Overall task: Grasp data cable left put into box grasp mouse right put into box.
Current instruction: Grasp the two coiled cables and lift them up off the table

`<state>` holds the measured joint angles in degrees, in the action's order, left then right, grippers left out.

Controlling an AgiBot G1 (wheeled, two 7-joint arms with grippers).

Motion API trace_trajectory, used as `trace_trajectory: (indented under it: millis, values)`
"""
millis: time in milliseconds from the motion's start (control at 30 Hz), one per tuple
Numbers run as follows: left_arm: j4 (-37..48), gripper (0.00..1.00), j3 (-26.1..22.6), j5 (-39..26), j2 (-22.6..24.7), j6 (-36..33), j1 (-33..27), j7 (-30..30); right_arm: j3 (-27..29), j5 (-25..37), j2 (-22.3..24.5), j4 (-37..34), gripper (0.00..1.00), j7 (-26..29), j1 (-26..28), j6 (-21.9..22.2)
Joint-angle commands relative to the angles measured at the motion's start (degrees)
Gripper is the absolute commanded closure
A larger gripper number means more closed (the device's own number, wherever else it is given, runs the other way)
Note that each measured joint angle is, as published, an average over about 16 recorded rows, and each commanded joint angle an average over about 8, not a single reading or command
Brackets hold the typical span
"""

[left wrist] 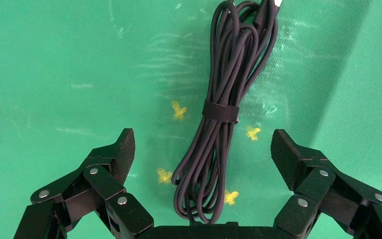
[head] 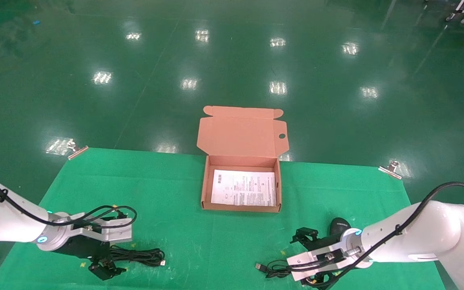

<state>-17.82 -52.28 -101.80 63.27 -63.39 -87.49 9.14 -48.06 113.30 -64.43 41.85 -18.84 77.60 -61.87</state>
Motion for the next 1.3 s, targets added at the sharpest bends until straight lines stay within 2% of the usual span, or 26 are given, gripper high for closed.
trace_trajectory:
  millis: [33,67,100,1300]
  values:
    - [0.95,0.97,0.10,0.14,0.22,0.19,-0.06,0.52,-0.06,0.19,-0.29,-0.79,0.86,-0.23,0.07,0.41]
    - [1.13,1.00,0.12,0.17,0.27,0.23,-0.07,0.58,-0.07,0.21,-0.35,-0.95,0.98,-0.27,0.09,0.48]
    - [1.32,1.00,0.14,0.20,0.31,0.27,-0.08,0.66,-0.08,0.24,-0.42,-1.11,1.00,-0.31,0.11,0.57]
    - [-0.05,1.00,0.01,0.04,-0.03,-0.12,-0.06,0.17,-0.01,0.04,0.04,0.03,1.00,-0.09,-0.01,0.08]
